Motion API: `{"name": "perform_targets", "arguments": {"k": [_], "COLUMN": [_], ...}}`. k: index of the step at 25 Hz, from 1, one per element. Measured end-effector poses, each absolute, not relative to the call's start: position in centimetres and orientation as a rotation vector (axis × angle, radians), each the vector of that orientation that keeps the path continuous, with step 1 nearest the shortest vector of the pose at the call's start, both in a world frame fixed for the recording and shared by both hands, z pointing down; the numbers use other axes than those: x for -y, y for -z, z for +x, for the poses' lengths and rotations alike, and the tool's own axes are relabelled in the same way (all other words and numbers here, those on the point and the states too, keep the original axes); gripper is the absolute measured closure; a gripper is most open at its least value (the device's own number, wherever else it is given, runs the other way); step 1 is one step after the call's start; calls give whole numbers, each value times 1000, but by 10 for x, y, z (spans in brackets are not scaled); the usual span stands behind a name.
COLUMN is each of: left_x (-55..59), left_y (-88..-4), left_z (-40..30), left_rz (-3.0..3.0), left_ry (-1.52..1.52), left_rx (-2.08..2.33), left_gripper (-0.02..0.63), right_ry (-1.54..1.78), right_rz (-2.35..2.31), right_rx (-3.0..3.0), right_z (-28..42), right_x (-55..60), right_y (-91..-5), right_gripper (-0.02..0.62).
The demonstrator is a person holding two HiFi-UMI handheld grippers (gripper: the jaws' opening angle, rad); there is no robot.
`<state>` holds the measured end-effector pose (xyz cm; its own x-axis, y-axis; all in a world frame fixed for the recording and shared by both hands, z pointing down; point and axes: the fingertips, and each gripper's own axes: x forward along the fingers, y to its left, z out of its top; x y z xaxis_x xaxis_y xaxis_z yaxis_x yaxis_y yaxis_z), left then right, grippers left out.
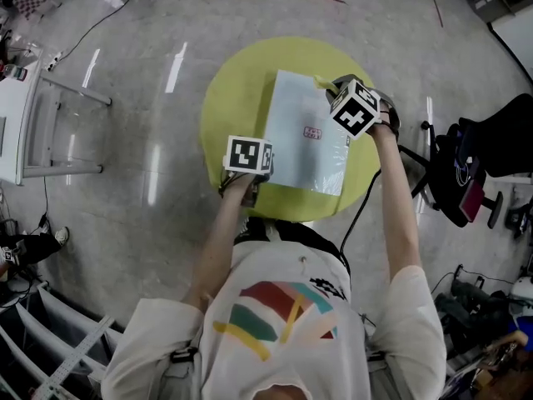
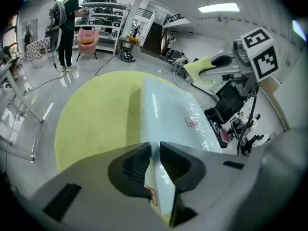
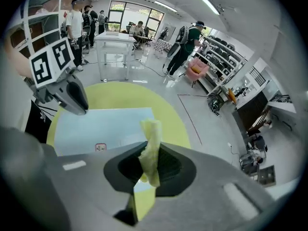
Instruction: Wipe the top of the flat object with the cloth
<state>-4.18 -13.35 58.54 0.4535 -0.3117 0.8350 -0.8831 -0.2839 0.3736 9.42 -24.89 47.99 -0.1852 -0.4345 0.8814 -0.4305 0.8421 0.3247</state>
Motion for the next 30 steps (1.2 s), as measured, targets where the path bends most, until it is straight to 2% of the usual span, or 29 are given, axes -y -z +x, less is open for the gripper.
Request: {"name": "perform_targets", "arguments": {"k": [12,30], "left_x": [131,130], "left_y": [-584,-584], "left_z": [-39,-40], "left_rz": [1807,1805], "left_ry": [-835,-840], "left_rx": [995,977], "left_gripper": [532,532], "right_ry": [6,-85], "right_rz": [537,379], "right_rx": [1723,1693], "right_z": [87,71], "right_x": [302,290], "right_y": [-553,-571], "right_gripper": [569,569]}}
